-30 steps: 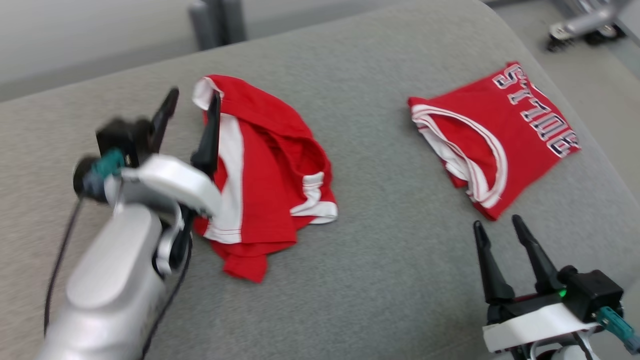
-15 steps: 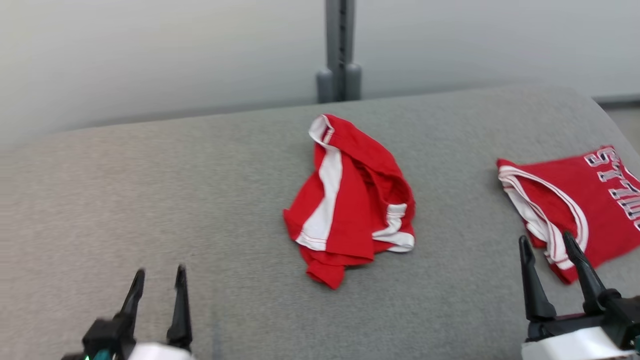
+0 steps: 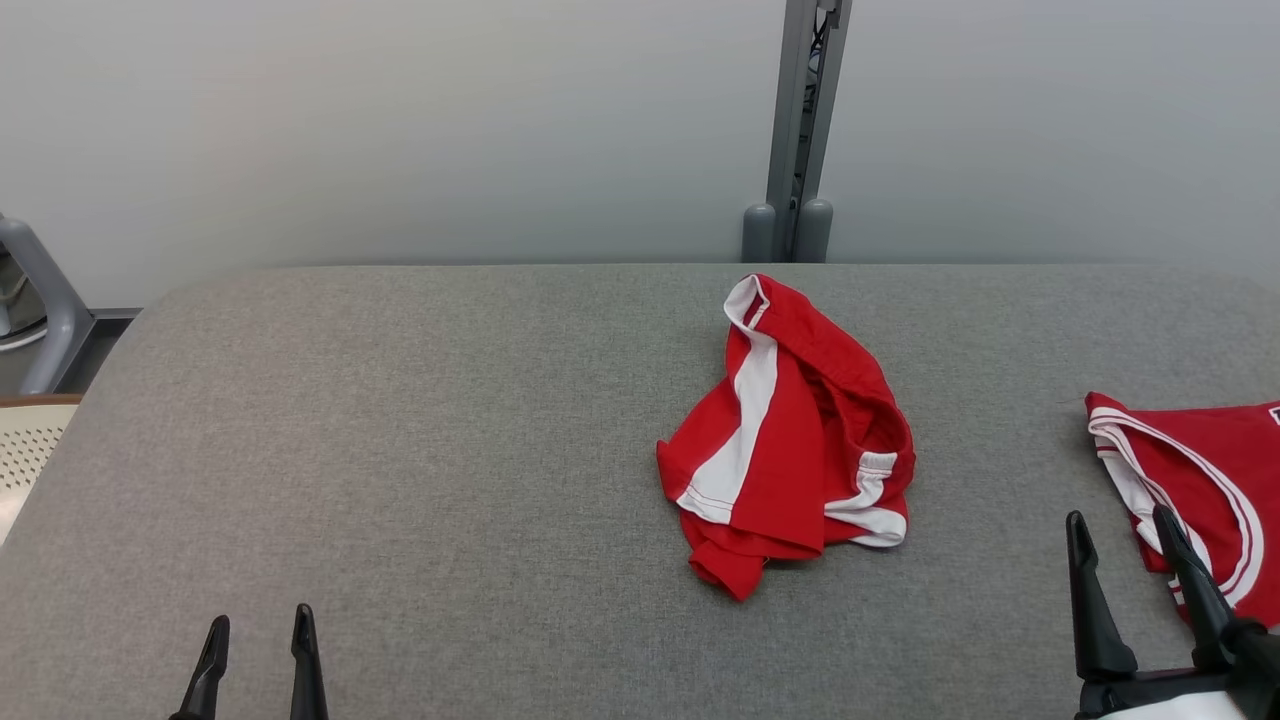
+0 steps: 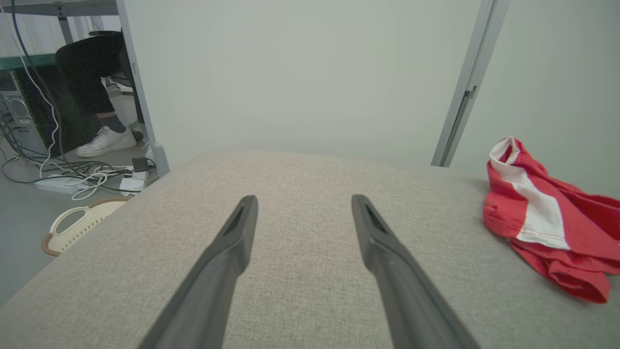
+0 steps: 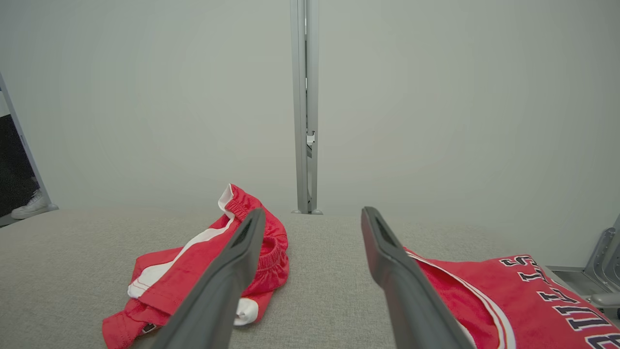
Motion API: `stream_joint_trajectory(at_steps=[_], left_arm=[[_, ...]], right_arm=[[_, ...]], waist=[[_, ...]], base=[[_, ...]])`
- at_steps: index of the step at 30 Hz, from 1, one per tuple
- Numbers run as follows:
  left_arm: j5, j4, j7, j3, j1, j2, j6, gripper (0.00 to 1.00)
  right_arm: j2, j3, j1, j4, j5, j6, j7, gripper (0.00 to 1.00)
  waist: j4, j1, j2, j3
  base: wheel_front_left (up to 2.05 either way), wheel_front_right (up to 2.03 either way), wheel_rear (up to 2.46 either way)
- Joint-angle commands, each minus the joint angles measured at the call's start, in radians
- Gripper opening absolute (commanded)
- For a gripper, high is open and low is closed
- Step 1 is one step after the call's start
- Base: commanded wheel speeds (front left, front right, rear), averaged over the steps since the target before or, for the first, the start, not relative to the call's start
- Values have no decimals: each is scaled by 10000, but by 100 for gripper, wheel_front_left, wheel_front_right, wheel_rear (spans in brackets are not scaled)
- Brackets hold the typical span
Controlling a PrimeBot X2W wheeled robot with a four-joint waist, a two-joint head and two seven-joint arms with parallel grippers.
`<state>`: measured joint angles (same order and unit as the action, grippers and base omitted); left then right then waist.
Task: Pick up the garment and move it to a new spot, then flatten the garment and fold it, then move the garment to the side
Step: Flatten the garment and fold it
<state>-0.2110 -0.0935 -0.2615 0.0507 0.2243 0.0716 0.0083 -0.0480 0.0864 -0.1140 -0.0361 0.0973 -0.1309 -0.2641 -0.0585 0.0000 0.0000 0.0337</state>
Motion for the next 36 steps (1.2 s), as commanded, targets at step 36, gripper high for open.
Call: stream_joint_trajectory(at_steps=[36], left_arm=[[-3297, -6835, 1338, -5908, -6814, -178, -11, 100]], right_arm=[[-52, -993, 1117, -510, 532, 2, -4, 100]], waist=[[2714, 0, 0, -1837]], base=[[0, 0, 0]])
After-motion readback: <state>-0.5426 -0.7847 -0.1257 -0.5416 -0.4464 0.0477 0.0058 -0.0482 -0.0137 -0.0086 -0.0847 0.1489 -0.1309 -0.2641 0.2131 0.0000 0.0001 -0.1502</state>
